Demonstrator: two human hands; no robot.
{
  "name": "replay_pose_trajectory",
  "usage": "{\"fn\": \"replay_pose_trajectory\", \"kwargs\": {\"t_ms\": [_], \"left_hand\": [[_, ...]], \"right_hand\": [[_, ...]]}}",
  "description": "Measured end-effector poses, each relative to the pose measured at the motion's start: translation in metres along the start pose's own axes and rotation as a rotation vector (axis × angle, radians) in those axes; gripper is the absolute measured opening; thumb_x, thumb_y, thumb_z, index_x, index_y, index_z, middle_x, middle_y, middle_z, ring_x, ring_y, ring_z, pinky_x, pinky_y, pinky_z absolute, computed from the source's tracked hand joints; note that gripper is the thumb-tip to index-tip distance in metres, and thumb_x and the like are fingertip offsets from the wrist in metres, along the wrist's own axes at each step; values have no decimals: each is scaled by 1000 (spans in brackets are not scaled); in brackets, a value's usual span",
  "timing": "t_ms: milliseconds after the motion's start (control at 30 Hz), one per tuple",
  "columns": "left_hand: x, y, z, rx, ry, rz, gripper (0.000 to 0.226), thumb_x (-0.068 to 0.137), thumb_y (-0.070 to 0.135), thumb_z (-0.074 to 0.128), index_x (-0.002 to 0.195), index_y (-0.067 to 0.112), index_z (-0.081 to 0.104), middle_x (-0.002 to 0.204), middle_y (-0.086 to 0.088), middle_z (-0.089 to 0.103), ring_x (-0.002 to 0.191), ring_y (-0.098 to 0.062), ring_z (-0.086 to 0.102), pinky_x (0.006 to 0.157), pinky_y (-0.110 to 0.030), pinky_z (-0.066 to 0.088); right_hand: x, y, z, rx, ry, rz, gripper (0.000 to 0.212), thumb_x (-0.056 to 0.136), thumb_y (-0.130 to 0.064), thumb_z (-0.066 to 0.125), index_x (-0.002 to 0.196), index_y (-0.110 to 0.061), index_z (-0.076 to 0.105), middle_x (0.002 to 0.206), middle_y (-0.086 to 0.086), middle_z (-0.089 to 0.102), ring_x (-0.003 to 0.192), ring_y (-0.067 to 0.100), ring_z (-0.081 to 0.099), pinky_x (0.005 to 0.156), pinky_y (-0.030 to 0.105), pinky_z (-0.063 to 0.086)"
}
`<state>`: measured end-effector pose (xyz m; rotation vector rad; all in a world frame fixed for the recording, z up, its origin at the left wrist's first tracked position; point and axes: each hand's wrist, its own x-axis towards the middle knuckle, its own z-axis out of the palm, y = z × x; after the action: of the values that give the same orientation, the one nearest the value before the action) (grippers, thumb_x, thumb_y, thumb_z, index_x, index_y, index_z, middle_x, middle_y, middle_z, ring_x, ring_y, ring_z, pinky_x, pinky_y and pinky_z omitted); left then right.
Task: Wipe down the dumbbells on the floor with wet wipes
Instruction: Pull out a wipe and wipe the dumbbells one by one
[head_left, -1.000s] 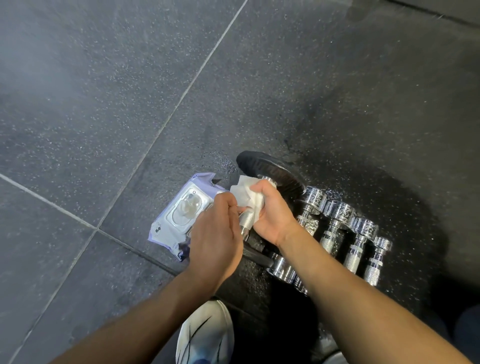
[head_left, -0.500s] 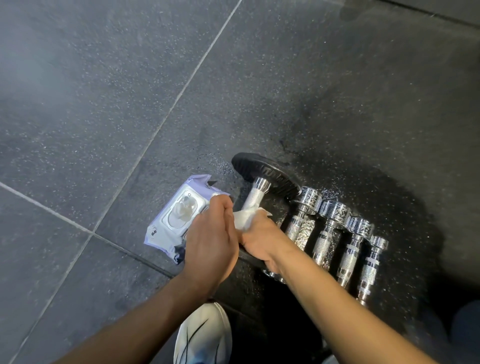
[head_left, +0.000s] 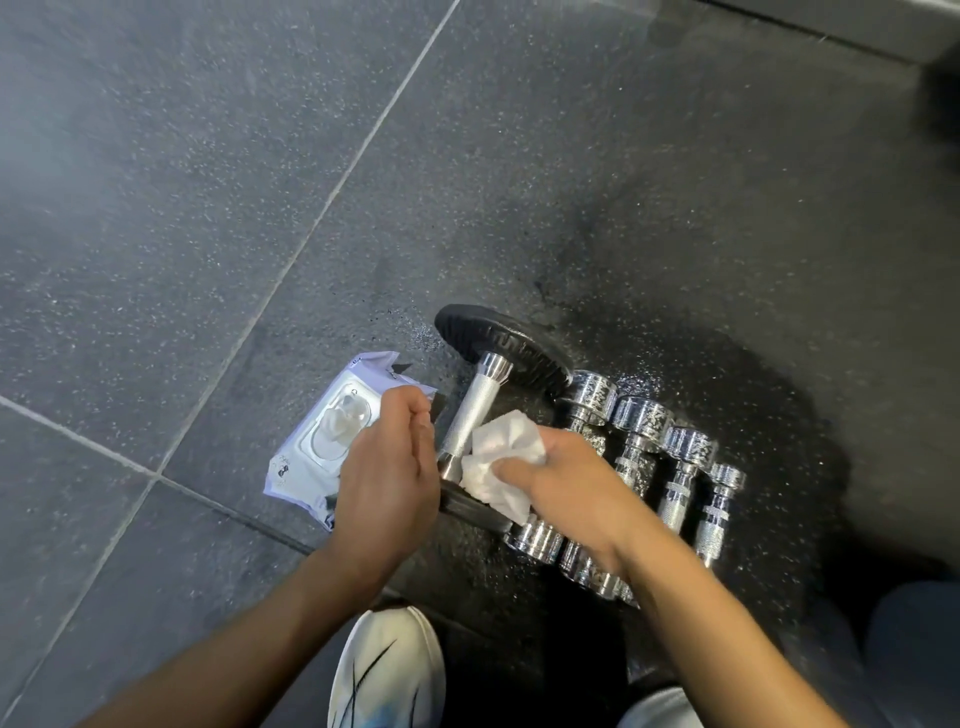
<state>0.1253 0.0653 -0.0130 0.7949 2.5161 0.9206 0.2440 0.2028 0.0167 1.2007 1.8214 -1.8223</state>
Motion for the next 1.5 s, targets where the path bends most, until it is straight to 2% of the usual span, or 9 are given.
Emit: {"fn": "replay_pose_trajectory", "kwargs": {"t_ms": [267, 400, 467, 700, 833, 1067, 1167, 1233, 1500], "left_hand": [[2, -3, -2, -10, -32, -45, 18, 106, 26, 42, 95, 39, 36, 74, 1, 59, 68, -28, 57, 66, -50, 47], [1, -2, -2, -17, -30, -44, 18, 106, 26, 42, 96, 39, 36, 76, 1, 61, 70, -33, 59, 68, -53, 48], [1, 0, -2, -19, -25, -42, 19, 106, 25, 42, 96, 40, 36, 77, 1, 61, 70, -32, 59, 68, -52, 48], [1, -3, -2, -19, -19, -33, 14, 106, 24, 42, 100, 36, 38, 76, 4, 61, 69, -27, 59, 68, -52, 48], [1, -4, -1, -26, -9, -27, 14, 106, 24, 42, 99, 36, 38, 77, 3, 61, 69, -27, 59, 68, -52, 49], [2, -6, 0, -30, -8, -8, 14, 107, 24, 41, 99, 34, 38, 78, 3, 60, 71, -29, 59, 69, -54, 48], [2, -6, 0, -34, -11, -4, 13, 107, 24, 40, 99, 34, 39, 79, 3, 61, 71, -27, 59, 69, -54, 48], [1, -6, 0, -27, -14, 6, 12, 107, 25, 40, 99, 34, 39, 78, 3, 60, 70, -27, 58, 67, -52, 48], [4, -11, 1, -53, -1, 19, 12, 107, 23, 39, 100, 32, 39, 79, 9, 61, 72, -25, 59, 70, -51, 48]], "right_hand": [[3, 30, -74, -338, 720, -340, 19, 108, -17, 37, 109, -17, 56, 93, 2, 62, 78, 17, 57, 64, 29, 44], [31, 52, -61, -827, 392, -318, 54, 99, -14, 26, 152, -14, 34, 164, 14, 26, 152, 37, 23, 121, 51, 31], [35, 61, -42, -1038, 315, -264, 70, 94, -22, 21, 161, -3, 13, 168, 22, -12, 154, 42, -14, 127, 52, 10], [12, 86, -10, -977, 34, -330, 58, 108, -23, 38, 162, -11, 19, 170, 2, -4, 151, 23, -30, 128, 44, 2], [-3, 75, -19, -694, -12, -402, 42, 110, -28, 39, 151, -32, 45, 166, -16, 22, 146, -9, 1, 126, 26, 7], [14, 63, -58, -685, 626, -630, 54, 99, -2, 50, 151, -14, 46, 158, 1, 42, 151, 19, 32, 126, 26, 14], [26, 80, -48, -890, 345, -603, 59, 98, -8, 56, 155, -17, 42, 160, 4, 42, 149, 25, 38, 123, 41, 30], [30, 94, -41, -964, 95, -509, 59, 105, -24, 46, 161, -27, 27, 169, -8, 14, 157, 12, 3, 128, 43, 16], [-21, 95, -10, -604, -139, -315, 52, 111, -32, 31, 162, -36, 21, 164, -29, 7, 143, -17, -1, 114, 5, -11]]}}
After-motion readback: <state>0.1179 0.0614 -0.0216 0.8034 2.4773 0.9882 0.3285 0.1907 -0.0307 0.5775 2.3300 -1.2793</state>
